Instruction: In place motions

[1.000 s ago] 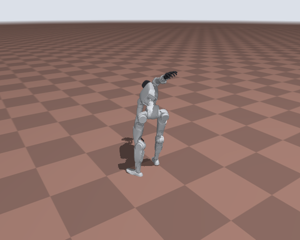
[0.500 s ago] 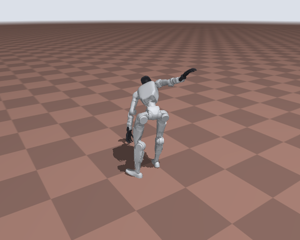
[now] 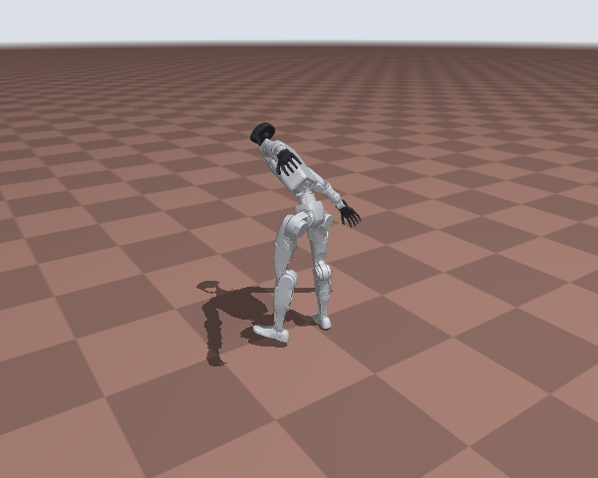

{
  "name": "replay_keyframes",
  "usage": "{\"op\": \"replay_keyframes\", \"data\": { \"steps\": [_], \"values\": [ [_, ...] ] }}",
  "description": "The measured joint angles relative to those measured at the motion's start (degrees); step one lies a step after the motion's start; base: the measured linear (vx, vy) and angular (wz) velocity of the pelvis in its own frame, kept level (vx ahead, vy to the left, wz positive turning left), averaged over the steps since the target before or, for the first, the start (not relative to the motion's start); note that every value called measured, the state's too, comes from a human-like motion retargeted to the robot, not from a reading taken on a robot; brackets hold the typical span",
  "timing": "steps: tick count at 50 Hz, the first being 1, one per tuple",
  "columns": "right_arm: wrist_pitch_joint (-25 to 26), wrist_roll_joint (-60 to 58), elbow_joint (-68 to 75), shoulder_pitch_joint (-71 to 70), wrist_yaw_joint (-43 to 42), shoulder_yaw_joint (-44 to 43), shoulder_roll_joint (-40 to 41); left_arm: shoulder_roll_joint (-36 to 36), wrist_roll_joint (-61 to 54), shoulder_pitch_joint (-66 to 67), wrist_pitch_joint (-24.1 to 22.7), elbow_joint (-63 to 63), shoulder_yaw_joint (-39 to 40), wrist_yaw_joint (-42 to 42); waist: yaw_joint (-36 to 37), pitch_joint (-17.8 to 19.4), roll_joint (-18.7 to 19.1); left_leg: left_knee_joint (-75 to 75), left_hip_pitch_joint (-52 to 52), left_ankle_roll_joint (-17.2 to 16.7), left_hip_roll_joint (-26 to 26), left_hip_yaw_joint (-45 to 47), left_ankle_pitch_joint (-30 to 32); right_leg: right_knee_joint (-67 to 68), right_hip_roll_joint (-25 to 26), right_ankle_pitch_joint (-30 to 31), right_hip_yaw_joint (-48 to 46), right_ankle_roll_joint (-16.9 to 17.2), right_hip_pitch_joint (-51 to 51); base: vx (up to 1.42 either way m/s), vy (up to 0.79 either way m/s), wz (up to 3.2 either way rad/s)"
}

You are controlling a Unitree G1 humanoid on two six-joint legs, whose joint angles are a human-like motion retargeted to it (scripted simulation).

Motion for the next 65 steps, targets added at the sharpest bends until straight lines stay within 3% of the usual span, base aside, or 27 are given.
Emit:
{"op": "replay_keyframes", "data": {
  "steps": [7,12,15,20,28,43,53,55,60,62,65],
  "values": [
    [-1.81,2.08,-0.82,-4.48,-4.21,1.65,-7.05,-4.23,1.10,5.55,-1.35,-0.87,10.46,0.87,9.77,0.00,7.32,-1.02,-8.10,1.44,-2.64,-4.78,2.30,0.01,-1.43,-0.06,-6.70,1.64,-1.98,-0.02,-0.01,1.33],
    [-1.68,5.07,-1.52,-7.52,-2.31,-5.01,-9.55,-8.13,-4.64,2.46,-0.60,2.84,14.77,1.88,21.42,0.00,12.51,-2.28,-14.28,1.70,-3.29,-6.69,4.17,-0.58,-1.19,0.01,-9.32,1.45,-5.88,-0.06,-0.28,0.79],
    [-1.48,7.66,-3.46,-10.88,-0.70,-9.29,-8.70,-10.03,-11.27,-2.80,-2.59,5.58,19.05,1.45,29.99,0.00,12.51,-2.82,-18.93,2.18,-3.42,-6.72,4.69,-0.79,-1.17,0.51,-9.17,1.18,-10.38,0.01,-0.30,0.35],
    [-1.20,9.33,-6.21,-17.18,1.59,-10.07,-8.83,-11.31,-21.23,-8.94,-6.48,7.11,18.45,7.06,40.94,0.00,12.51,-3.62,-25.38,2.64,-3.70,-6.89,5.13,-0.79,-1.37,1.52,-8.60,0.33,-17.22,0.06,-0.27,0.15],
    [0.73,2.69,-9.58,-26.39,4.98,-9.43,-10.40,-12.65,-29.65,-16.26,-4.83,8.17,20.05,9.66,50.33,0.00,12.51,-4.28,-31.76,2.75,-4.16,-5.54,4.73,-0.79,-1.86,3.10,-7.11,-1.55,-24.91,0.04,-0.06,-0.03],
    [1.49,-0.66,-10.26,-31.89,4.38,-3.29,-8.58,-11.56,-38.63,-21.04,-4.21,7.94,21.04,11.64,45.17,0.00,12.51,-3.67,-30.08,3.70,-4.76,-5.11,3.74,-0.79,-2.18,4.55,-6.21,-2.03,-24.30,-0.02,0.02,-0.07],
    [2.11,-2.00,-10.88,-25.29,1.06,3.18,0.16,-13.00,-40.73,-23.96,-7.14,5.52,16.05,13.28,33.90,0.00,12.51,-3.25,-13.09,4.19,-6.27,-4.83,1.77,-0.47,-3.60,4.05,-5.56,-1.26,-9.56,-0.04,0.10,-0.38],
    [3.80,-5.27,-10.85,-23.26,0.00,6.98,3.62,-12.65,-38.26,-22.91,-7.45,4.66,14.40,12.82,30.63,0.00,10.58,-3.24,-8.41,3.96,-6.21,-4.73,1.21,0.06,-3.77,3.60,-5.41,-0.74,-5.69,0.02,-0.06,-0.56],
    [5.77,-13.13,-11.47,-20.32,-1.02,18.70,16.08,-11.19,-27.43,-17.16,-2.69,2.67,15.40,5.21,20.58,0.00,-0.09,-2.79,2.98,2.79,-5.40,-3.88,-0.74,1.04,-3.78,2.18,-4.37,0.98,3.05,0.17,0.02,-0.74],
    [5.31,-12.24,-11.25,-18.94,-1.29,20.81,21.26,-11.82,-24.77,-15.29,-0.23,1.23,17.21,2.03,17.00,0.00,-4.43,-2.29,7.64,2.03,-4.73,-3.32,-1.73,1.49,-3.50,1.49,-3.76,1.76,6.54,0.22,-0.03,-0.91],
    [4.91,-9.16,-10.69,-16.40,-0.27,20.83,28.32,-13.09,-22.76,-13.15,-0.65,-1.87,19.07,3.32,12.47,0.00,-10.39,-1.22,14.52,0.74,-3.64,-2.81,-3.23,2.22,-2.95,0.26,-2.64,2.84,11.73,0.13,-0.07,-0.91]
  ]
}}
